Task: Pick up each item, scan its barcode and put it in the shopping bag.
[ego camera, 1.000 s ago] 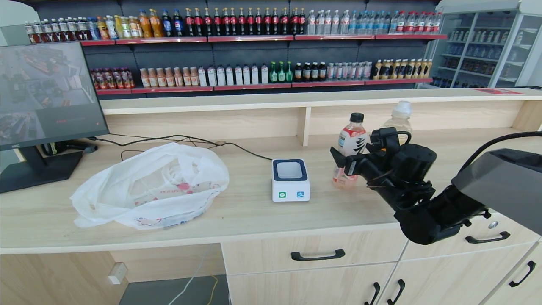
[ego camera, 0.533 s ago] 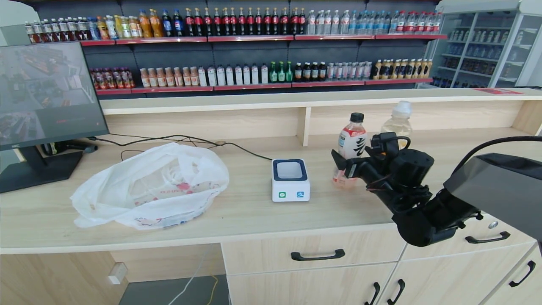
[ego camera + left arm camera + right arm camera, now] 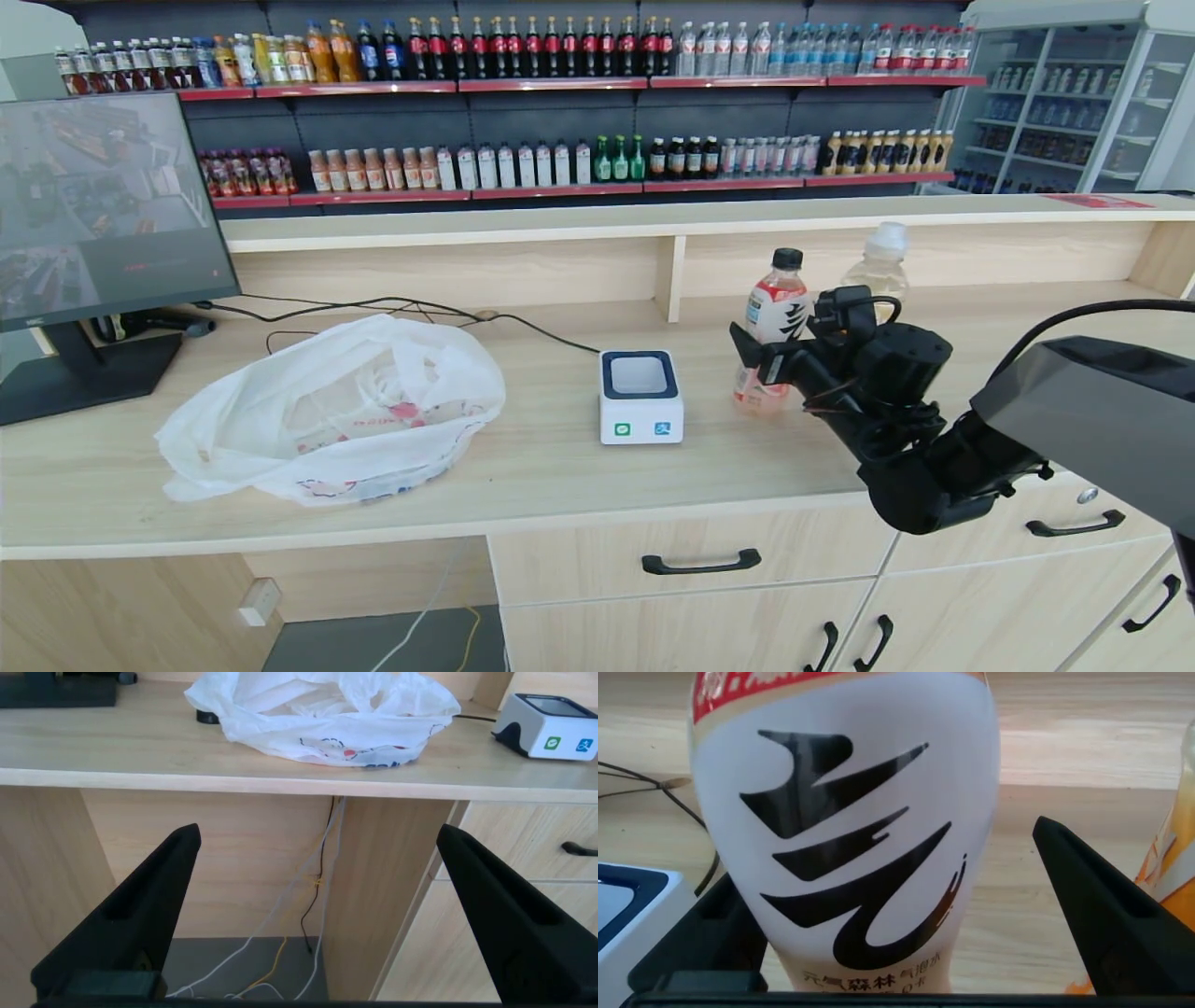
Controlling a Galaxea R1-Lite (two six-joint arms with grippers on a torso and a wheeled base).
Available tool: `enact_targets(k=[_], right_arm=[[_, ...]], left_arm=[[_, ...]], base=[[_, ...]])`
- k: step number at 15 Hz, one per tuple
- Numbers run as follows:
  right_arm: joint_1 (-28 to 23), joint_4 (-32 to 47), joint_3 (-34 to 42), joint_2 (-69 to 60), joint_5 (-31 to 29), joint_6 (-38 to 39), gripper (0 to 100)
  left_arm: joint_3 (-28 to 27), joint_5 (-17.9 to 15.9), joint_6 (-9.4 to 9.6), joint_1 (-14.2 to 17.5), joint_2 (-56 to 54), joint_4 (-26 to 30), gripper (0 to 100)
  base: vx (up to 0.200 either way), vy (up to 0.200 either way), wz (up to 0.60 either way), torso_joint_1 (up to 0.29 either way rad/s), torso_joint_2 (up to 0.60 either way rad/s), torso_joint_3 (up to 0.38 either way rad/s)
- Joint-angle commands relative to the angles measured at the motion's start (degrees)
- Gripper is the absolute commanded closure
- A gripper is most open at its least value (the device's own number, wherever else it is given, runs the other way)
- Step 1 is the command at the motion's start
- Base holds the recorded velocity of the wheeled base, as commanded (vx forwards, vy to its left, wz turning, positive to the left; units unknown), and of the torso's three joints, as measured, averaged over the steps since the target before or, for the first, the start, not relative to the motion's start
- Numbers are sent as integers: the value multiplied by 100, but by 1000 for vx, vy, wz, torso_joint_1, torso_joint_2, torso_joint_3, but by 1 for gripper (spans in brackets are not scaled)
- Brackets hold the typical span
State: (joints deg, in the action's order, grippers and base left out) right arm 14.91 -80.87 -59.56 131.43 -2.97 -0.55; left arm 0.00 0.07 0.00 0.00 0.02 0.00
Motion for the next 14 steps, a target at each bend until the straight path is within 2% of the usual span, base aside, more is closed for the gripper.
enact_targets(k=[1, 5, 6, 14], right_arm=[[3, -7, 6, 23, -1, 2, 0], [3, -271, -3, 146, 7, 55, 0], [3, -280, -3, 146, 7, 55, 100], [56, -412, 6, 76, 16, 55, 100]], left_arm=[[0, 1, 0, 0, -2, 0, 0], [0, 1, 0, 0, -2, 0, 0], [0, 1, 0, 0, -2, 0, 0], [0, 1, 0, 0, -2, 0, 0]], base=[[0, 0, 0, 0, 0, 0], [0, 0, 0, 0, 0, 0], [0, 0, 0, 0, 0, 0], [0, 0, 0, 0, 0, 0]])
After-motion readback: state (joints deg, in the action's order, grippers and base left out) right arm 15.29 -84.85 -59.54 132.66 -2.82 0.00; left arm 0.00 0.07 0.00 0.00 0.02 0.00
